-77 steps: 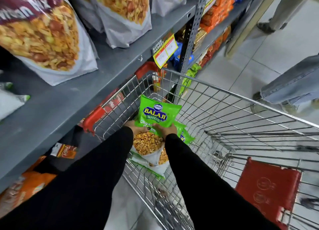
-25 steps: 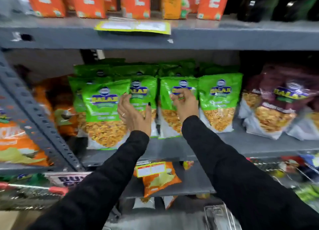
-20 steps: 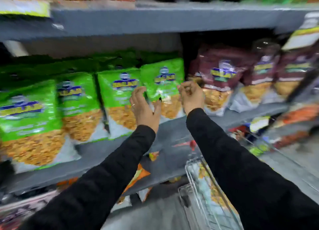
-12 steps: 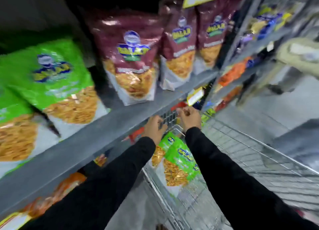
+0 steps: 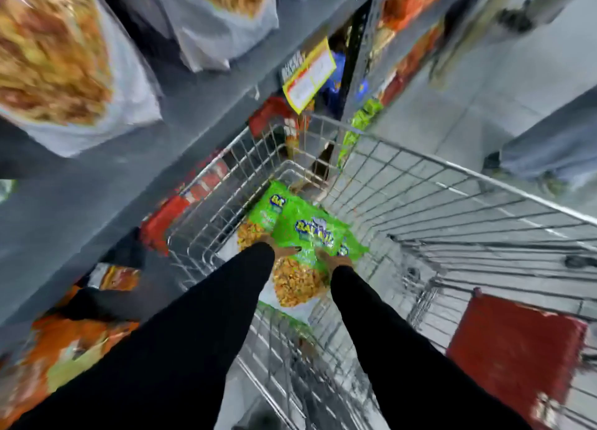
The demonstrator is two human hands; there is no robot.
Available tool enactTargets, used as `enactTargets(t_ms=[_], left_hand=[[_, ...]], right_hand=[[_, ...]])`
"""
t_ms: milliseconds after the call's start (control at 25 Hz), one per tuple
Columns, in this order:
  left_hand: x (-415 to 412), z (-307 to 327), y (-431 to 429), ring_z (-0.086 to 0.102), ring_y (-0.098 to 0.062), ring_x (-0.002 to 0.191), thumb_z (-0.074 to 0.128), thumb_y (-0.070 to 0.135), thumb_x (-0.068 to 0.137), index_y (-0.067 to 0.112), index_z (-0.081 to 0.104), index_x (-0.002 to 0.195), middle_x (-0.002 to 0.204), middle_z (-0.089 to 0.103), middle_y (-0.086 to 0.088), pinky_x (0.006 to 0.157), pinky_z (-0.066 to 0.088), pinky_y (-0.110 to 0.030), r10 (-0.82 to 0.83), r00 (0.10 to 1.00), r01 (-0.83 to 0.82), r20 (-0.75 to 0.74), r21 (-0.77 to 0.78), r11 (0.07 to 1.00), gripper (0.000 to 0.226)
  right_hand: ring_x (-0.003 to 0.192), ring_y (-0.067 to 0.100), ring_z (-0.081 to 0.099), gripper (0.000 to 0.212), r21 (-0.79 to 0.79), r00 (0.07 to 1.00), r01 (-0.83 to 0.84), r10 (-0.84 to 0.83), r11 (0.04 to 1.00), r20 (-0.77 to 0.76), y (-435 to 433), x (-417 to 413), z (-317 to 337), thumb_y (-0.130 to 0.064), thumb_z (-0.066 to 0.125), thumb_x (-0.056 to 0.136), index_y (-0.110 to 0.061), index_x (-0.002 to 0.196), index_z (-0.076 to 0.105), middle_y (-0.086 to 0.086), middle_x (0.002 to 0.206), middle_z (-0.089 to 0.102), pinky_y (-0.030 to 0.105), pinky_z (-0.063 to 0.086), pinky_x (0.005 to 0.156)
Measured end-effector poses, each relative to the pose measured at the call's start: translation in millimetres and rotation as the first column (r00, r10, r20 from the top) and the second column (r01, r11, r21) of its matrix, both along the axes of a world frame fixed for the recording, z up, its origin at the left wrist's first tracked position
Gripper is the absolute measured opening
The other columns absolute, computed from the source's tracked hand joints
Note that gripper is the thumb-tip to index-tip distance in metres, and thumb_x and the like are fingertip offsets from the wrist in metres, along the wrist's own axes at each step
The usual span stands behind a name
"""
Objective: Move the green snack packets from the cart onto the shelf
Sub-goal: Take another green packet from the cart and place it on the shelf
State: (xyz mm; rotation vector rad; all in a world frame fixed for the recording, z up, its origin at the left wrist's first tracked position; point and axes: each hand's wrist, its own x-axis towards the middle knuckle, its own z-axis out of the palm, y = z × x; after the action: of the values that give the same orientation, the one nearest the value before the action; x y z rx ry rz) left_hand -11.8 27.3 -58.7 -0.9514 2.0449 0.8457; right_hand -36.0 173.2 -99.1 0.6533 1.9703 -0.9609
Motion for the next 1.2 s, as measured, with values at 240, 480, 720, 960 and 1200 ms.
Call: enactTargets(t_ms=[240, 480, 720, 960, 1200], left_hand=[[4.3, -10.0, 6.6, 0.048, -0.028, 0.127, 0.069, 0.026, 0.081, 0.0, 0.043, 0.134, 0.14, 0.048, -0.018, 0.108, 0.039, -0.035, 0.152, 0.988, -0.148, -0.027, 0.113, 0.983, 0.065], [16.0, 43.3, 10.7, 0.056, -0.027, 0.118, 0.074, 0.016, 0.076, 0.0, 0.048, 0.128, 0.132, 0.057, -0.016, 0.099, 0.044, -0.035, 0.342, 0.899, -0.297, -0.274, 0.191, 0.935, 0.061], [11.4, 173.5, -1.1, 0.065, -0.023, 0.097, 0.065, 0.002, 0.083, -0.006, 0.053, 0.123, 0.127, 0.057, -0.028, 0.072, 0.055, -0.022, 0.409, 0.74, -0.201, -0.534, 0.405, 0.892, 0.042], [55.9, 303.5, -50.6, 0.062, -0.034, 0.108, 0.068, 0.004, 0.08, -0.006, 0.058, 0.117, 0.12, 0.063, -0.025, 0.067, 0.046, -0.021, 0.44, 0.408, -0.3, -0.8, 0.338, 0.892, 0.04], [190.5, 374.8, -149.1, 0.057, -0.021, 0.109, 0.072, 0.013, 0.078, -0.005, 0.052, 0.122, 0.115, 0.06, -0.013, 0.077, 0.052, -0.029, 0.461, 0.082, -0.59, -0.883, 0.33, 0.737, 0.052]], right_hand=[[0.136, 0.027, 0.036, 0.081, -0.201, 0.98, 0.19, -0.197, 0.961, -0.016, -6.2, 1.4, 2.9, -0.025, 0.068, 0.081, 0.011, 0.139, 0.024, 0.021, 0.148, 0.033, 0.024, 0.034, 0.101], [0.122, 0.03, 0.052, 0.068, -0.328, 0.963, 0.149, -0.212, 0.933, -0.164, -1.6, 0.7, 61.9, -0.017, 0.074, 0.075, 0.006, 0.131, 0.043, 0.025, 0.137, 0.048, 0.037, 0.046, 0.102], [0.093, 0.024, 0.061, 0.051, -0.411, 0.859, -0.02, -0.195, 0.912, -0.473, -10.6, -10.9, 203.8, -0.01, 0.073, 0.075, 0.005, 0.12, 0.055, 0.025, 0.12, 0.062, 0.016, 0.051, 0.056], [0.08, 0.013, 0.059, 0.041, -0.455, 0.669, -0.347, -0.123, 0.82, -0.733, -76.3, 7.8, 342.9, 0.001, 0.071, 0.075, 0.003, 0.113, 0.057, 0.023, 0.113, 0.062, 0.009, 0.052, 0.065], [0.098, 0.02, 0.055, 0.042, -0.449, 0.564, -0.644, -0.013, 0.619, -0.826, -204.0, 119.7, 420.2, 0.001, 0.069, 0.076, 0.011, 0.115, 0.056, 0.029, 0.12, 0.06, -0.003, 0.045, 0.055]])
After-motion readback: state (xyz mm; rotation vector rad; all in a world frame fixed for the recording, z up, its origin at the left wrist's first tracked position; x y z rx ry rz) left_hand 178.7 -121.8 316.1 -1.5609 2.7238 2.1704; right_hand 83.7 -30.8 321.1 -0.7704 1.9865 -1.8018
